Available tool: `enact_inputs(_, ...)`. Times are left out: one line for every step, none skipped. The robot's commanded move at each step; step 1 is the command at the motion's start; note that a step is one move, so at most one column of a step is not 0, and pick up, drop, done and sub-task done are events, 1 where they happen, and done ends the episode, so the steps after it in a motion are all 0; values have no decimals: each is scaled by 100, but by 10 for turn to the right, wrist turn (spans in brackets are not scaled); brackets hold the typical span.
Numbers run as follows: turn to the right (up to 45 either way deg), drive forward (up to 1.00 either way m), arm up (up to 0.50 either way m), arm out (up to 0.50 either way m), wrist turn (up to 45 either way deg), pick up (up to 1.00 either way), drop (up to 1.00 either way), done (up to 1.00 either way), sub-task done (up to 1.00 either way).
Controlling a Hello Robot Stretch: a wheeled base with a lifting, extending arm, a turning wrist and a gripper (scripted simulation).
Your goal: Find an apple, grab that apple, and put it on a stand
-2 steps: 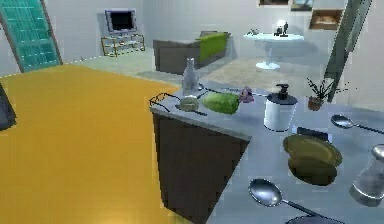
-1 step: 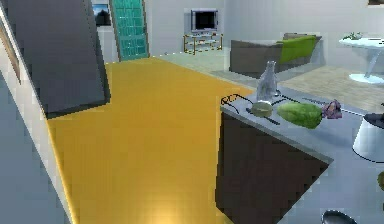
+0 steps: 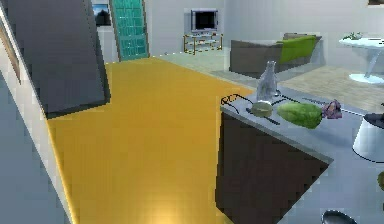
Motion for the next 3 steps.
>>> enact_inputs(0, 0, 38, 0, 0, 0, 0, 0, 0)
enact_inputs(0, 0, 0, 24, 0, 0, 0, 0, 0)
enact_inputs(0, 0, 0, 0, 450, 0, 0, 0, 0)
